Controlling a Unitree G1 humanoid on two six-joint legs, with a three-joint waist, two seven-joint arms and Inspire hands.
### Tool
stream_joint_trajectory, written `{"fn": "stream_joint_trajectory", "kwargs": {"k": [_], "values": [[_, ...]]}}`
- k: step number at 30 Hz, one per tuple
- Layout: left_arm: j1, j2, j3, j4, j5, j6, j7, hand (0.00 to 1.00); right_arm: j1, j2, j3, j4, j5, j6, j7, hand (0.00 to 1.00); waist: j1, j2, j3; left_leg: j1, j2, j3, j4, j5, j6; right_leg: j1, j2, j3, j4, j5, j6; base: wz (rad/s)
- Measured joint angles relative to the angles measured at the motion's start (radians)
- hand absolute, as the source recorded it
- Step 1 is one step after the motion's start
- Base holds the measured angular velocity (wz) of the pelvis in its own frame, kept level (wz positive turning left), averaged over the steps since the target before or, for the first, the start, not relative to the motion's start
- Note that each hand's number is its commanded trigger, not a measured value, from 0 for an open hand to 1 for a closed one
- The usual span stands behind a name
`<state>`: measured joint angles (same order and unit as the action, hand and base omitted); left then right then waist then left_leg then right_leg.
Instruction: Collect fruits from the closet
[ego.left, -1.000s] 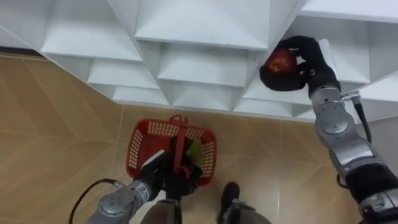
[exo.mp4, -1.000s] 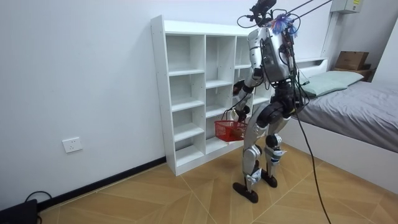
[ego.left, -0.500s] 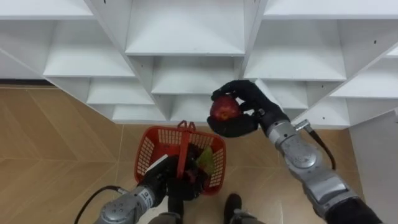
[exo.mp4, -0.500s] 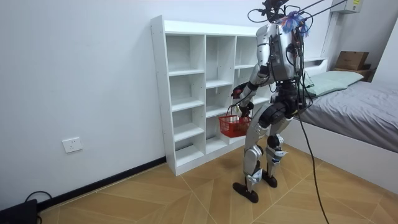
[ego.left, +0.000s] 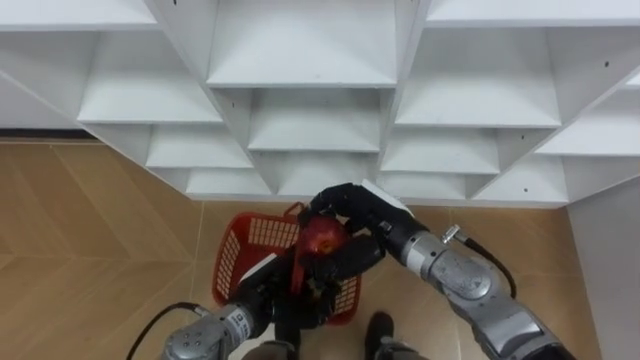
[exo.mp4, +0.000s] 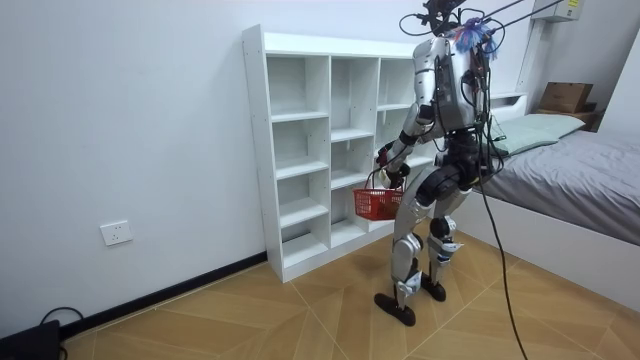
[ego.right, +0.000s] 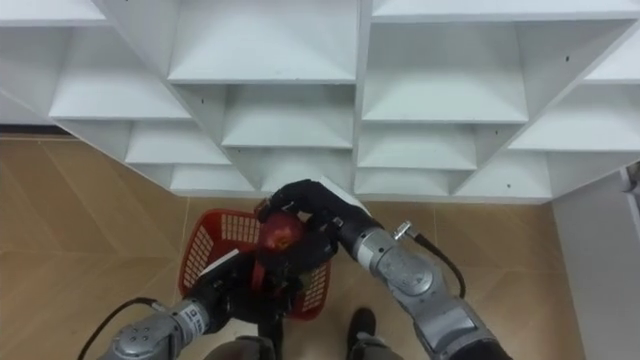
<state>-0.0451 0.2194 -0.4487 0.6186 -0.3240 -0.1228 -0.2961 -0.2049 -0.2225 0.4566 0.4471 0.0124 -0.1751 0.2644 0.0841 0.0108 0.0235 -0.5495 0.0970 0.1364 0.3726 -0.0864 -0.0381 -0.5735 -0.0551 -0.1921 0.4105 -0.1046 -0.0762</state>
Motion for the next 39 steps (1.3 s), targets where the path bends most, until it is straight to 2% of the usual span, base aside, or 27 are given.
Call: {"fn": "stream_joint_trajectory", "kwargs": {"k": [5, 14, 21, 31, 34, 39], "values": [[0.001, -0.009, -0.01, -0.009, -0.037, 0.0, -0.001, 1.0, -0.001, -0.01, -0.001, 0.025, 0.02, -0.002, 0.0, 1.0, 0.0, 0.002, -0.0015, 0.003, 0.0, 0.001, -0.013, 0.001, -0.001, 0.002, 0.002, 0.0, -0.013, 0.005, 0.0, 0.0], [-0.001, -0.008, -0.026, -0.016, -0.042, 0.0, -0.006, 1.0, -0.003, -0.009, -0.019, 0.056, 0.028, -0.005, -0.008, 1.0, -0.014, 0.002, -0.0011, 0.001, -0.001, -0.001, -0.02, 0.001, -0.001, 0.002, 0.003, -0.001, -0.019, 0.003, 0.002, 0.0], [-0.008, 0.001, -0.025, -0.025, -0.154, 0.0, -0.025, 1.0, -0.008, -0.012, -0.032, 0.103, 0.06, -0.01, -0.043, 1.0, -0.026, 0.002, -0.0005, -0.002, -0.001, -0.001, -0.018, -0.003, 0.002, 0.002, 0.003, 0.0, -0.017, 0.001, 0.005, 0.0], [-0.016, 0.0, -0.024, -0.027, -0.168, 0.0, -0.022, 1.0, -0.013, -0.004, -0.049, 0.127, 0.07, -0.012, -0.066, 1.0, -0.025, 0.0, 0.0015, -0.007, -0.001, -0.001, -0.011, -0.008, 0.002, -0.002, 0.002, 0.001, -0.012, -0.001, 0.006, 0.0], [-0.016, 0.0, -0.024, -0.027, -0.168, 0.0, -0.021, 1.0, -0.013, 0.0, -0.05, 0.135, 0.07, -0.012, -0.071, 1.0, -0.025, -0.001, 0.0053, -0.006, -0.001, -0.001, -0.01, -0.008, 0.002, -0.002, 0.002, 0.001, -0.013, -0.002, 0.007, 0.0], [-0.016, -0.001, -0.024, -0.027, -0.168, 0.0, -0.019, 1.0, -0.013, -0.001, -0.056, 0.143, 0.07, -0.011, -0.08, 1.0, -0.025, -0.001, 0.0161, -0.009, -0.001, -0.001, -0.007, -0.008, 0.002, -0.006, 0.001, 0.001, -0.009, -0.007, 0.007, 0.0]]}}
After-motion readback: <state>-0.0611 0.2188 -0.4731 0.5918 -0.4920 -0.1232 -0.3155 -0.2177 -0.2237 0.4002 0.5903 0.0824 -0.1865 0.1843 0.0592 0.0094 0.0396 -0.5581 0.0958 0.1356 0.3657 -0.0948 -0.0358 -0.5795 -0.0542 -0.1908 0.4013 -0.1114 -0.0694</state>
